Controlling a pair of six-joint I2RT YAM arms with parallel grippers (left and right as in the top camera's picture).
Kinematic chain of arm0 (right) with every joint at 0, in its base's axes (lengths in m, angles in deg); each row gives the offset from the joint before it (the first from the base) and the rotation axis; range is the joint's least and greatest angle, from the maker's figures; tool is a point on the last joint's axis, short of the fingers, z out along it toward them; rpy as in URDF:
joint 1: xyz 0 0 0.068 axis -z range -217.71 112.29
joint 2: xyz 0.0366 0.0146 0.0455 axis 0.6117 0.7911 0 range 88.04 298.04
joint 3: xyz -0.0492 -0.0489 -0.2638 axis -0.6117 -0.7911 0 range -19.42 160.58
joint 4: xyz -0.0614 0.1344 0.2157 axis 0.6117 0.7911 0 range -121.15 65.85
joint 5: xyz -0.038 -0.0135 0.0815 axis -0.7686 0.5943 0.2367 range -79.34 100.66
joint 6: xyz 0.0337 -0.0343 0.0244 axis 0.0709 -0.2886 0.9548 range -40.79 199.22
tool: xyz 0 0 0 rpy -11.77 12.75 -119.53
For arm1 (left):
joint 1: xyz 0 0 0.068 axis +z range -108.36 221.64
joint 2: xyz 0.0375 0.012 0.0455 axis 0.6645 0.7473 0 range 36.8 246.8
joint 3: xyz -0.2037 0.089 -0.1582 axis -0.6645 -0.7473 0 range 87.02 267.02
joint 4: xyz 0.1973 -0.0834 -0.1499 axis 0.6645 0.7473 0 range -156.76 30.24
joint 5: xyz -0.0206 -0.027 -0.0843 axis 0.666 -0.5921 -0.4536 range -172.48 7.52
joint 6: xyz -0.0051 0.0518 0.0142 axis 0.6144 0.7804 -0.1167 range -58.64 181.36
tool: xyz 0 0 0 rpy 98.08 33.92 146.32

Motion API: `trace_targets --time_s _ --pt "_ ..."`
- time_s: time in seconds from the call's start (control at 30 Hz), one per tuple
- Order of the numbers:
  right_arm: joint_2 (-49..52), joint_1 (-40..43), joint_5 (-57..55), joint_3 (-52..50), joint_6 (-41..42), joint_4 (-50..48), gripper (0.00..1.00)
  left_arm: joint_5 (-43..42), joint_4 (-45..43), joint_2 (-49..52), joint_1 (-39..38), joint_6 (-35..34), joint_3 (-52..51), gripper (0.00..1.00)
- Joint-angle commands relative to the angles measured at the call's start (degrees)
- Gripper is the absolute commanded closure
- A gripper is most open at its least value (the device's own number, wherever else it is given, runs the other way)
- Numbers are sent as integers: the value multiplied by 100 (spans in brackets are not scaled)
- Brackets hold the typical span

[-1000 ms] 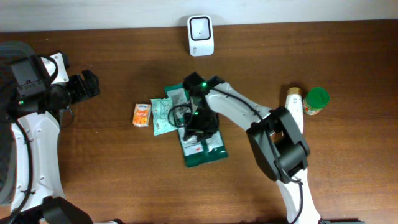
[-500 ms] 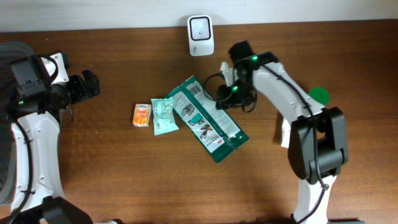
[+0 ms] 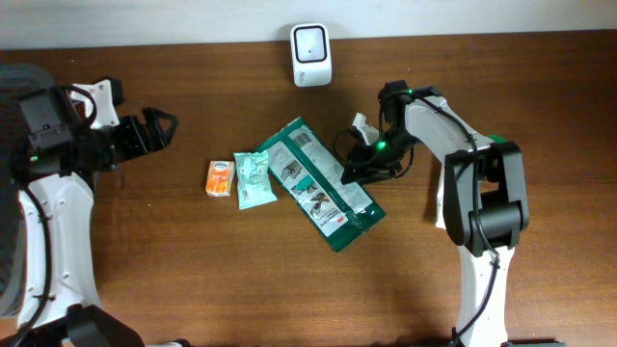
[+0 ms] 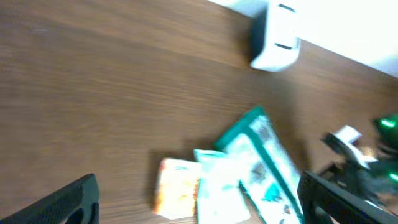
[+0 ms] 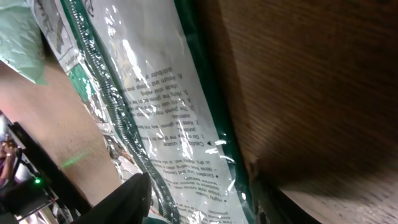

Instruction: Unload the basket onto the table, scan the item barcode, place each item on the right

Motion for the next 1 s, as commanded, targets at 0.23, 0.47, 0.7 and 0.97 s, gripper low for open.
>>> trace_targets --time_s 0.23,0.47,0.7,0.97 --pt "85 -621 577 -28 957 -201 50 492 -568 1565 -2756 -1694 85 61" --pt "74 -474 542 -22 925 -417 50 1008 -713 2481 -3322 -2660 85 95" --pt "-136 -955 608 -24 1003 50 50 1432 -977 2658 -3062 -2302 90 100" --pt "-109 -1834 -238 -28 1930 -175 63 1641 -925 2658 -2522 -2216 90 100"
